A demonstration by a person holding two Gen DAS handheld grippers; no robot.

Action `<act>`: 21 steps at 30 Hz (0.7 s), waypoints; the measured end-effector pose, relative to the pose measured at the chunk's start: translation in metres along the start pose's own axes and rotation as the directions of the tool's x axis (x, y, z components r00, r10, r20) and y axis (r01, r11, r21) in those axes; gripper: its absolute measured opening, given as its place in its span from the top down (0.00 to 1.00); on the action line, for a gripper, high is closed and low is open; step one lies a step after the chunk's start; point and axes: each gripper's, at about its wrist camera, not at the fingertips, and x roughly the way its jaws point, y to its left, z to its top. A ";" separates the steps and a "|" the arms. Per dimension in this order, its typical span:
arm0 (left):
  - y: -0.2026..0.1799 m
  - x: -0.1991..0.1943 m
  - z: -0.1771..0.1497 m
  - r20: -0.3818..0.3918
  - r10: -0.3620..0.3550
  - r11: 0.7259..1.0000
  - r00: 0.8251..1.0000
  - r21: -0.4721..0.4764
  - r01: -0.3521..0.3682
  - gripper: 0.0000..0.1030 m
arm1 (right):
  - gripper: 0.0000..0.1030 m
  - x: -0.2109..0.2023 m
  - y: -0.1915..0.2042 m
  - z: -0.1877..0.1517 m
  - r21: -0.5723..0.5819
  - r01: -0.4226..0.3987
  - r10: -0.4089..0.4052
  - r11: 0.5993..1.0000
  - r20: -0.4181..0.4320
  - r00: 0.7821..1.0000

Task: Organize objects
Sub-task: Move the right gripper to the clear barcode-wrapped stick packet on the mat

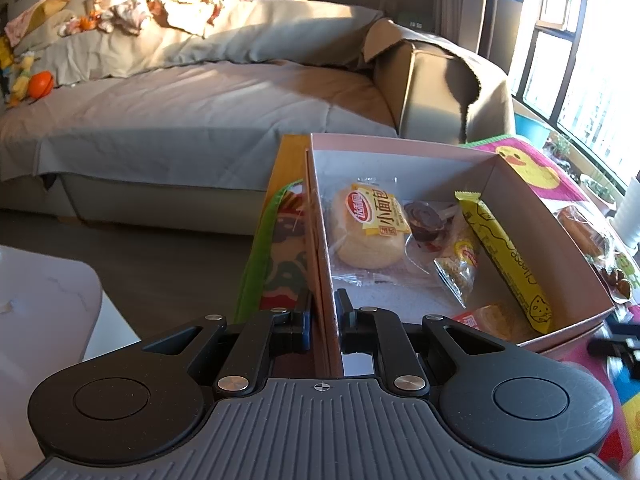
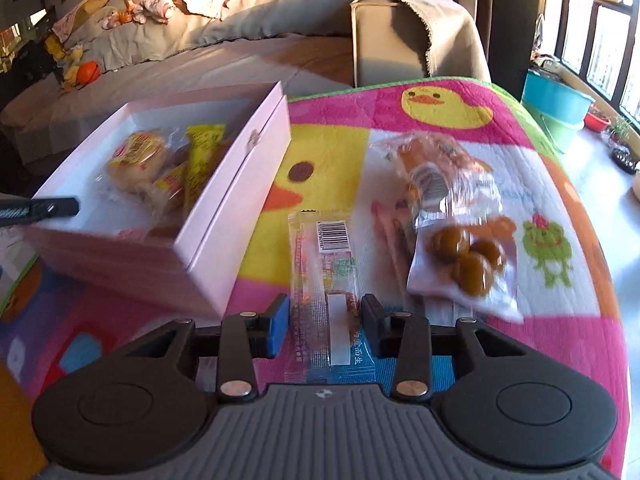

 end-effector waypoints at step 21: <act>0.000 0.001 0.000 0.007 -0.008 1.000 1.000 0.002 0.008 0.87 | 0.42 -0.023 0.033 -0.031 -0.047 0.008 -0.010 0.999 -0.041 0.999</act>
